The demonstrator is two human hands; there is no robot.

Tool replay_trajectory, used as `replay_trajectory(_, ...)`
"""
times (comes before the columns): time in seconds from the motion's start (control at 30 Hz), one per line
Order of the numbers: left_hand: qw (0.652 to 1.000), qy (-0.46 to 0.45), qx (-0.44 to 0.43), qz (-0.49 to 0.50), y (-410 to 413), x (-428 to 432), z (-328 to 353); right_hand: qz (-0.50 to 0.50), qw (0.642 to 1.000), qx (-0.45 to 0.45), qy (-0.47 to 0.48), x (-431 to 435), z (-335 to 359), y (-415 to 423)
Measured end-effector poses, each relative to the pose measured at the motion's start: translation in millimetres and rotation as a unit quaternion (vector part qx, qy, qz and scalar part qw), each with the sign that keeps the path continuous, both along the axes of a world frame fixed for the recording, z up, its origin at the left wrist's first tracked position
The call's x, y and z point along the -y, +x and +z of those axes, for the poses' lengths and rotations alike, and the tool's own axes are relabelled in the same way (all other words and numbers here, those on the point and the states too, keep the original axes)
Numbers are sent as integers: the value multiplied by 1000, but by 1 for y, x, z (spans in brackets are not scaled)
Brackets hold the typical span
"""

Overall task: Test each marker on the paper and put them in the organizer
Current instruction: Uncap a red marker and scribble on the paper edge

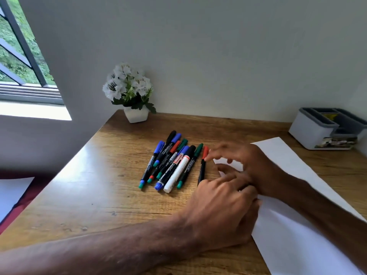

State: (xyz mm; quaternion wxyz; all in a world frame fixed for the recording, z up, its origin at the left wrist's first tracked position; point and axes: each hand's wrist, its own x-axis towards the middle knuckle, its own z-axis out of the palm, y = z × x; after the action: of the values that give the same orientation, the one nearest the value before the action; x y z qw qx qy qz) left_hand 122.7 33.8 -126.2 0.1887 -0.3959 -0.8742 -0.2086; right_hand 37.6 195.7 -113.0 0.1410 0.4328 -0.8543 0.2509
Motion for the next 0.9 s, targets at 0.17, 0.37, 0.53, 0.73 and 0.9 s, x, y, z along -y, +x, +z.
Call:
replay_trajectory(0.17,1000,-16,-22,-8,4,2,1,43,994,-33,97,12,0,-2)
replay_trajectory(0.37,999,-5,-32,-17,7,3,1,68,980,-62,179,18,12,-1)
replay_trajectory(0.53,998,-10,-53,-15,10,4,0,56,984,-54,162,15,8,4)
replay_trajectory(0.73,1000,-22,-16,7,12,5,0,-1,999,-8,36,0,24,5)
replay_trajectory(0.9,999,-48,-25,4,18,5,3,-118,966,136,-188,-13,27,16)
